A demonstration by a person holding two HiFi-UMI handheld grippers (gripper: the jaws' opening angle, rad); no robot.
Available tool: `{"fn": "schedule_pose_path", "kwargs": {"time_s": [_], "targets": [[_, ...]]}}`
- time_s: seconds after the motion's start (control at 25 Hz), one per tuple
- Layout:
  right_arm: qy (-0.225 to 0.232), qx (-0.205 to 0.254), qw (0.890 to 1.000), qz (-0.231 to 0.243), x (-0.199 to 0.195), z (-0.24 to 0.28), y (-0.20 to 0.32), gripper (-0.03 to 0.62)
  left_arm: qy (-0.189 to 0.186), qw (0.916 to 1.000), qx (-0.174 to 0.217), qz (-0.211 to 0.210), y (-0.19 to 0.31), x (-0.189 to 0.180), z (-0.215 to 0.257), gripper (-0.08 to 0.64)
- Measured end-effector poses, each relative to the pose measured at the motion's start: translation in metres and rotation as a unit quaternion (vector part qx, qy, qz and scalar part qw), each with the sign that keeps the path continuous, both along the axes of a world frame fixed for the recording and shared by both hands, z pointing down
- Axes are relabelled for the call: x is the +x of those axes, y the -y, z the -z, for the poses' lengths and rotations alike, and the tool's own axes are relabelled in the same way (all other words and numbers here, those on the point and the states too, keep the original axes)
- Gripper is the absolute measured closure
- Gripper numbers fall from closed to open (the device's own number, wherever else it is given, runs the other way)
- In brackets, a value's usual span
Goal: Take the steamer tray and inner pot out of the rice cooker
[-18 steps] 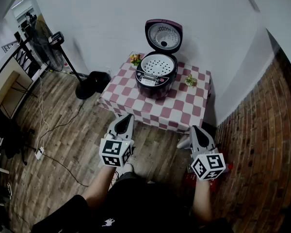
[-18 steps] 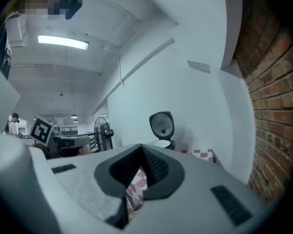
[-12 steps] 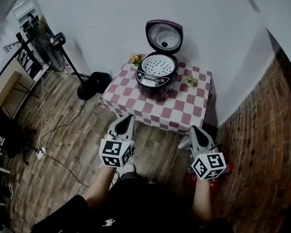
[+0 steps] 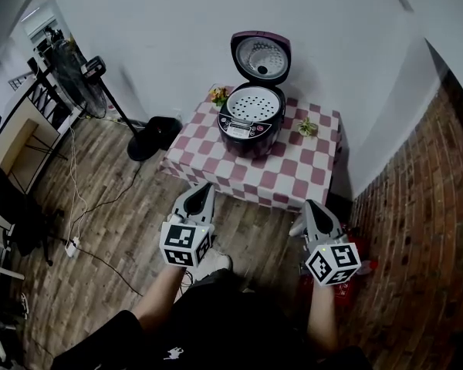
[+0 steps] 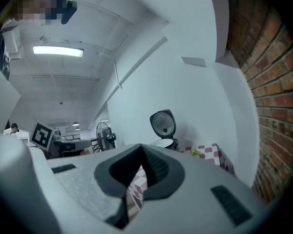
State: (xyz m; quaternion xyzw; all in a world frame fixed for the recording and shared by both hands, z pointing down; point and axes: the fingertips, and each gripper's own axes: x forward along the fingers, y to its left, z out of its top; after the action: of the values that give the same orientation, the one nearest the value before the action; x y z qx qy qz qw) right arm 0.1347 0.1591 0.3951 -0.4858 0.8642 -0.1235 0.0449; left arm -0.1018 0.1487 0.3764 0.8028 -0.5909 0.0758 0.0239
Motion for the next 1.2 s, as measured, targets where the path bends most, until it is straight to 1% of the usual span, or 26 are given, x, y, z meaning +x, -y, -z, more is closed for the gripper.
{"fn": "schedule_pose_path", "kwargs": {"time_s": [0.24,0.4,1.0,1.2], "targets": [[0.004,-0.006,1.000,0.002,-0.007,-0.005,0.013,0.591,0.003,1.0000,-0.004,0.001,0.012,-0.006,-0.001,0.555],[0.003,-0.010,1.000,-0.001,-0.009,-0.011,0.028,0.591,0.009,0.9999,-0.007,0.000,0.028,-0.009,-0.006,0.555],[0.006,-0.018,0.999,-0.032,-0.006,-0.019,0.113,0.591,0.028,0.9990,-0.021,-0.027,0.129,-0.003,-0.012,0.557],[0.005,-0.006,0.998,-0.058,-0.005,-0.013,0.142,0.591,0.028,0.9987,-0.020,-0.038,0.163,-0.005,-0.015,0.557]]}}
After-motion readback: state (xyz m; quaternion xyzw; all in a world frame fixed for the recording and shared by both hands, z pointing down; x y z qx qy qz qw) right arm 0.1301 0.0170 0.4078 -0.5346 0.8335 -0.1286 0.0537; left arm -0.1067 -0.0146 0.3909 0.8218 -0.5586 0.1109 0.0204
